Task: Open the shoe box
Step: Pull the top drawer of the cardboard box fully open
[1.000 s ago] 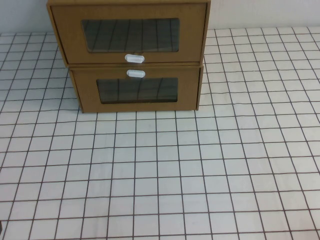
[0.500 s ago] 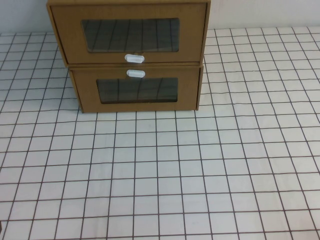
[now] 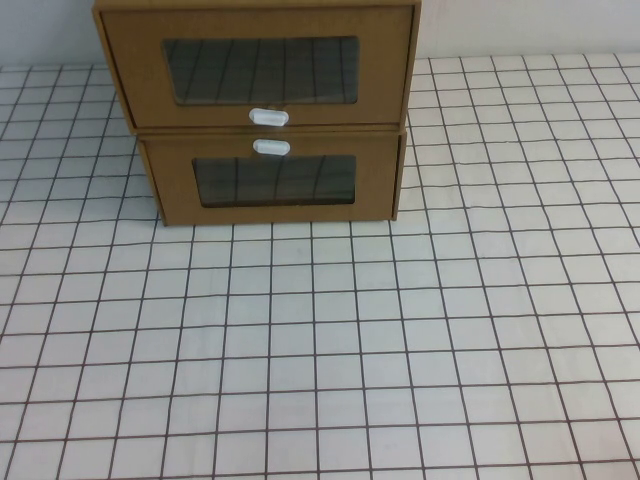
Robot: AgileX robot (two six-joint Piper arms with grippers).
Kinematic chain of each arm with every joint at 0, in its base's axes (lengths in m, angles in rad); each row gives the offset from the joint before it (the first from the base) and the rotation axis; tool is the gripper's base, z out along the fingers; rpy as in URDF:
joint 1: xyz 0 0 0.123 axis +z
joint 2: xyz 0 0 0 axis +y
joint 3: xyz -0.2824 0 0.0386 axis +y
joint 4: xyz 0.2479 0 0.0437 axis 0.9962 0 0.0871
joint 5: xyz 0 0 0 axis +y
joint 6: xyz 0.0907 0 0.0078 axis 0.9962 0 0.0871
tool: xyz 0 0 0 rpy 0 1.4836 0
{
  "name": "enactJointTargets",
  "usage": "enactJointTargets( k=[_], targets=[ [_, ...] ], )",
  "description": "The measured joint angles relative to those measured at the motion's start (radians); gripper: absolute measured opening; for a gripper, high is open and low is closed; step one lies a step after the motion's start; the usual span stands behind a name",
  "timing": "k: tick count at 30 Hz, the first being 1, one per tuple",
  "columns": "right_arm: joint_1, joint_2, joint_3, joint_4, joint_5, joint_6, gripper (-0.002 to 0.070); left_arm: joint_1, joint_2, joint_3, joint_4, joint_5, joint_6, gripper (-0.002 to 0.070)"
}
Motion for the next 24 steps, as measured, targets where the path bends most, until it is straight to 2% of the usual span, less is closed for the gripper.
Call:
enactJointTargets(
  k=[7, 11, 16, 20, 24],
  targets=[
    [0.000, 0.000, 0.000, 0.000, 0.000, 0.000, -0.0014, 0.000, 0.000, 0.000, -0.055, -0.129, 0.023, -0.0004],
    [0.000, 0.000, 0.000, 0.000, 0.000, 0.000, -0.0014, 0.000, 0.060, -0.076, -0.058, -0.002, 0.025, -0.0004],
    [0.000, 0.000, 0.000, 0.000, 0.000, 0.000, -0.0014, 0.000, 0.361, -0.337, -0.056, 0.206, 0.110, -0.0004],
    [0.000, 0.000, 0.000, 0.000, 0.000, 0.000, -0.0013, 0.000, 0.639, -0.605, -0.080, 0.311, 0.291, -0.0004],
    [0.000, 0.000, 0.000, 0.000, 0.000, 0.000, -0.0014, 0.000, 0.934, -0.897, -0.177, 0.394, 0.494, -0.0004]
  ],
)
